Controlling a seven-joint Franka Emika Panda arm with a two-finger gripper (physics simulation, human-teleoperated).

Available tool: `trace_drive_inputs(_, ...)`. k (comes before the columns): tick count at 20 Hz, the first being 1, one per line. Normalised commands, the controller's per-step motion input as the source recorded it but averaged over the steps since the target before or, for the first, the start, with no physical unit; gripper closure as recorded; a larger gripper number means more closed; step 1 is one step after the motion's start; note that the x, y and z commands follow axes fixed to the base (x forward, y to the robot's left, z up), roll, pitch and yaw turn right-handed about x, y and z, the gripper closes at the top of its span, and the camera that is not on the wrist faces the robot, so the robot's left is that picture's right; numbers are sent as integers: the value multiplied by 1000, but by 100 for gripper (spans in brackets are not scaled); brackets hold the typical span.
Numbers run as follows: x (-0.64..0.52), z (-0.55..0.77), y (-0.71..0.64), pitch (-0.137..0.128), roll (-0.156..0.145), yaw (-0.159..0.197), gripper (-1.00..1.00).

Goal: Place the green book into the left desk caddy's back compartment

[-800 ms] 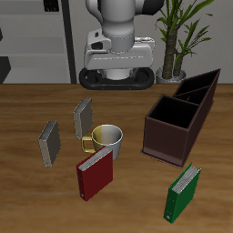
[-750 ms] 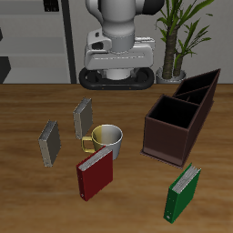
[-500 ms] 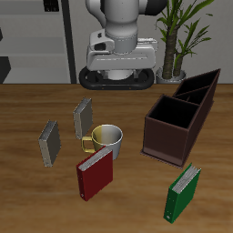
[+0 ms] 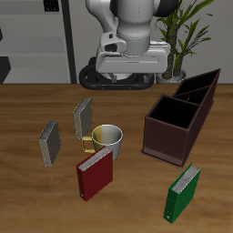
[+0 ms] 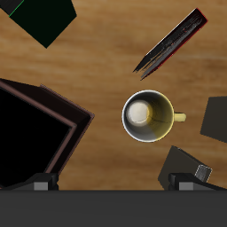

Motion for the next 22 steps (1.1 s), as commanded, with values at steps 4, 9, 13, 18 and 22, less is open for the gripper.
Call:
trace_drive_inputs(4, 268, 65, 340, -39, 11, -8, -100)
trace_drive_inputs(9, 409, -49, 495, 22, 41, 14, -100)
trace_drive_inputs(13, 475, -43, 586, 13, 9, 2, -100)
trace_drive_inputs(18, 390, 72, 474, -9, -22, -31, -100)
trace_drive_inputs(22, 359, 115, 346, -9, -31, -54, -100)
